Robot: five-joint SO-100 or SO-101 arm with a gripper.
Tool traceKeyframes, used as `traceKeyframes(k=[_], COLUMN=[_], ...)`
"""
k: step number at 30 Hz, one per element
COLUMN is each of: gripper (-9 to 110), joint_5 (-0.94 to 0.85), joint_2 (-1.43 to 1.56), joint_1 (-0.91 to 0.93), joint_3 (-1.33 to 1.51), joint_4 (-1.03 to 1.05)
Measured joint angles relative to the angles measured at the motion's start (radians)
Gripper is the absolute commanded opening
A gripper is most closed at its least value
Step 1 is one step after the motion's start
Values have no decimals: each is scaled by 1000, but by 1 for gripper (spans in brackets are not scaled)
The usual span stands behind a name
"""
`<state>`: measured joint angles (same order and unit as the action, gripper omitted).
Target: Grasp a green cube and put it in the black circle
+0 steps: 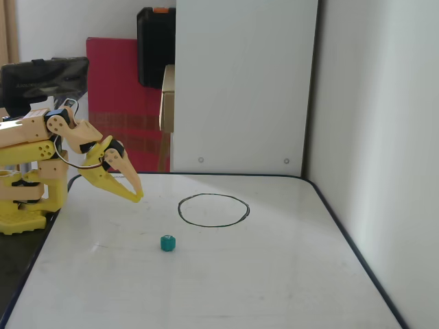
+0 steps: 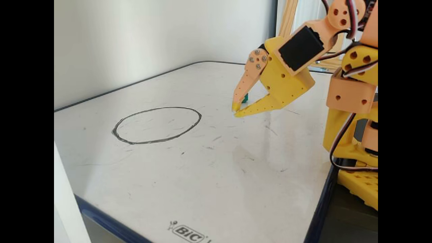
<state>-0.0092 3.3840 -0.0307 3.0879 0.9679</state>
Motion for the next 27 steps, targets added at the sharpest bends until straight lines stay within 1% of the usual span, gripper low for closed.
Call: traceKeyframes(k=[27], gripper=[0], joint_5=[0], joint_2=[-2], joint_1=[-9], joint_3=[2], joint_4=[-6])
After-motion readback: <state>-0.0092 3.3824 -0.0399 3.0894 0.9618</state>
